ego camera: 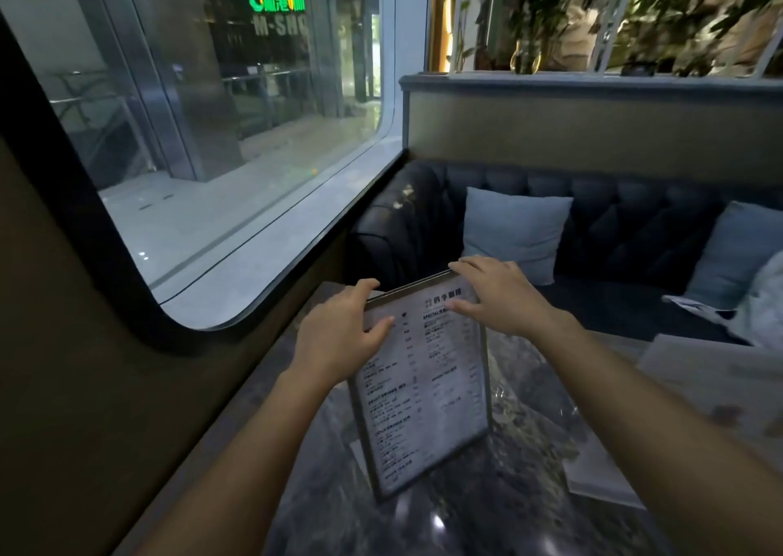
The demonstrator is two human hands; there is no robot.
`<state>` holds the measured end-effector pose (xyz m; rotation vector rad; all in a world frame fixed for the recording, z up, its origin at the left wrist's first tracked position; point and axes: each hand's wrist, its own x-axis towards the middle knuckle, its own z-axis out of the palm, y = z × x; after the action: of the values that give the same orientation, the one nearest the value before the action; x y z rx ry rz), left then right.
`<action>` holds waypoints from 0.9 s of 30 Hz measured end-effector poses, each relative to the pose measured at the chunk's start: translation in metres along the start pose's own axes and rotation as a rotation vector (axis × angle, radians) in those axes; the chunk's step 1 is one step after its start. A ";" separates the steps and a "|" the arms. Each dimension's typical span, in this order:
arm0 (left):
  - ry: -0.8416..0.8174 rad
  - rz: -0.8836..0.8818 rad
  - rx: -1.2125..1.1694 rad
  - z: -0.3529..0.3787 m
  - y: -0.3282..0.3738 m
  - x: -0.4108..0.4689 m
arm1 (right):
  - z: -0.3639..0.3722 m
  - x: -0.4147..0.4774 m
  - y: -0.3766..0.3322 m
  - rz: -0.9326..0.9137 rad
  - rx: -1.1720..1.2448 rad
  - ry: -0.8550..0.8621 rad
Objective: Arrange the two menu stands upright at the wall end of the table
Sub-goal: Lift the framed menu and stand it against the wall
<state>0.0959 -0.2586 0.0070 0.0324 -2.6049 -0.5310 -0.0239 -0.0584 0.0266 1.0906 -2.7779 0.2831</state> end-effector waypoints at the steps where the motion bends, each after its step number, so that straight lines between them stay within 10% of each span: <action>1: 0.004 -0.022 0.007 0.002 -0.002 0.000 | 0.002 0.002 0.001 0.006 -0.009 -0.009; 27: 0.013 -0.030 -0.089 0.016 -0.022 0.040 | -0.003 0.003 0.015 0.163 0.098 0.202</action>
<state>0.0514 -0.2776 0.0039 0.0462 -2.5691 -0.6546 -0.0360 -0.0488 0.0286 0.8045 -2.6975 0.5233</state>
